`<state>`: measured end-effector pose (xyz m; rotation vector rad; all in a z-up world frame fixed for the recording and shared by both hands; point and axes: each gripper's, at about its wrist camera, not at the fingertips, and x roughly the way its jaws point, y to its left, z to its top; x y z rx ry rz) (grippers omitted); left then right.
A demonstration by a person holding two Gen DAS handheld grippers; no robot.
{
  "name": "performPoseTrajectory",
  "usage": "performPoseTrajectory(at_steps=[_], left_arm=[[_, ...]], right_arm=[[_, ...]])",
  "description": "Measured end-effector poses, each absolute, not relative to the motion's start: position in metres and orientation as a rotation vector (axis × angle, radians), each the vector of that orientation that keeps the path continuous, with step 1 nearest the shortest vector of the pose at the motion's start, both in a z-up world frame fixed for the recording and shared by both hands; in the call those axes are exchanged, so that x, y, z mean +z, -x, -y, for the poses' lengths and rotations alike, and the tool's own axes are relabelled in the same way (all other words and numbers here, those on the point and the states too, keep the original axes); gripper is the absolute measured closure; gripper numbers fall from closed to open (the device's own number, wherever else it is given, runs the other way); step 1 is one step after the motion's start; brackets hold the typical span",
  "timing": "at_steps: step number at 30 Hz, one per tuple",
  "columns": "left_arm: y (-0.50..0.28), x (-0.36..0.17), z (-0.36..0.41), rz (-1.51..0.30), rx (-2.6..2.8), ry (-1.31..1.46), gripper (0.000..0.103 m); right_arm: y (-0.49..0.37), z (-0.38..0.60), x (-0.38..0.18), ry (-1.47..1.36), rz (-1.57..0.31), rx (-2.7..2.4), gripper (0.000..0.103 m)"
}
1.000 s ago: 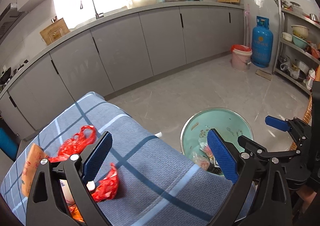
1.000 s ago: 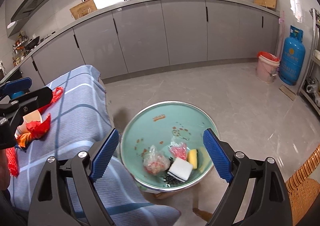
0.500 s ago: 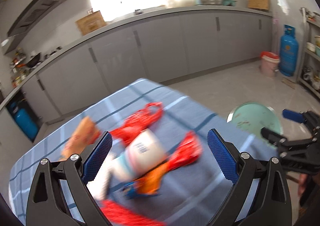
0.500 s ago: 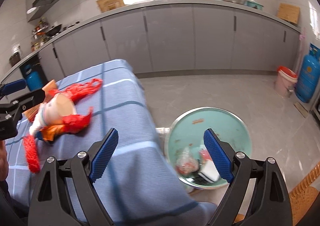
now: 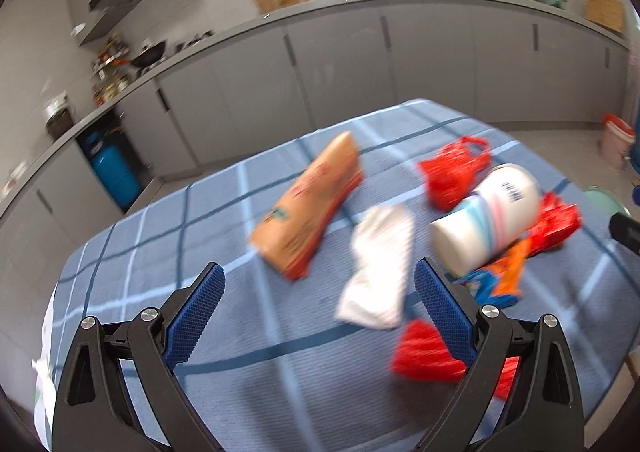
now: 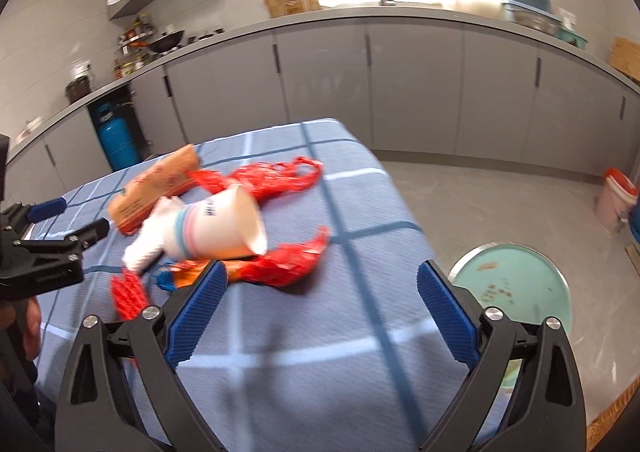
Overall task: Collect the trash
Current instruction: 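Move both open tools back over the trash on the table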
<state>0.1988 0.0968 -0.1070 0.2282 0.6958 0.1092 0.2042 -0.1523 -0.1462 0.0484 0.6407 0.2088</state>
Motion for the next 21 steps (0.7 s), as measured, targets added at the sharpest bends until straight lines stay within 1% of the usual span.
performPoseTrajectory(at_steps=[4,15,21], left_arm=[[-0.197,-0.112,-0.122,-0.708,0.16,-0.204,0.009],[-0.223,-0.127,-0.168,-0.744,0.227,-0.149,0.009],[-0.229,-0.134,-0.183,-0.765,0.232,-0.1,0.009]], right_arm=[[-0.212,0.126,-0.143,-0.015,-0.648,0.241,0.005],[-0.253,0.039,-0.151,0.158,-0.718,0.29,0.005],[-0.267,0.027,-0.162,0.191,-0.749,0.236,0.005]])
